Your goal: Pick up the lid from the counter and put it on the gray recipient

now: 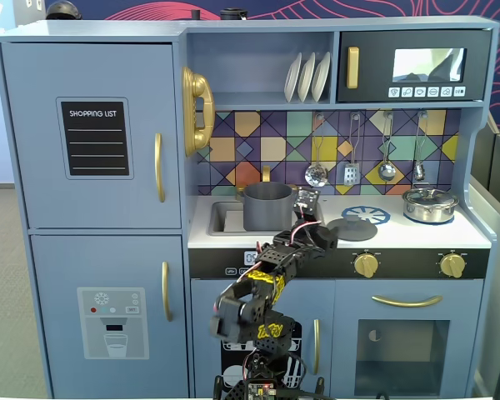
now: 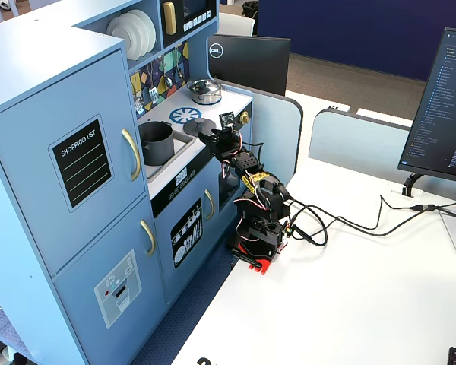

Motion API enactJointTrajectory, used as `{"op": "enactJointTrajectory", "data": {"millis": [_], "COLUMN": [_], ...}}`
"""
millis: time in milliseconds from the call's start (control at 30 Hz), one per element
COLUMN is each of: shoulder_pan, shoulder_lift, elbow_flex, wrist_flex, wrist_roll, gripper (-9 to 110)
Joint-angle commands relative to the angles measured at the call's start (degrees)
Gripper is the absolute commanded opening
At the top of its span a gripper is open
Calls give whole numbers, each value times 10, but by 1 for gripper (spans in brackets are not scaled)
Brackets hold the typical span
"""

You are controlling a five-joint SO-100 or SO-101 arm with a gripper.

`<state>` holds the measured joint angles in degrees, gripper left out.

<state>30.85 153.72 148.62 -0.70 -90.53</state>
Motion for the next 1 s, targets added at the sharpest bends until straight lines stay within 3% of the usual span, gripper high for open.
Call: {"op": "enactJointTrajectory", "data": {"millis": [0, 967], "shoulder_pan": [11, 36], "shoulder_lift": [-64, -428], "elbow_flex": [-20, -235], "wrist_flex": [-107, -241], "wrist_roll": [-2, -22], "gripper": [23, 23]}}
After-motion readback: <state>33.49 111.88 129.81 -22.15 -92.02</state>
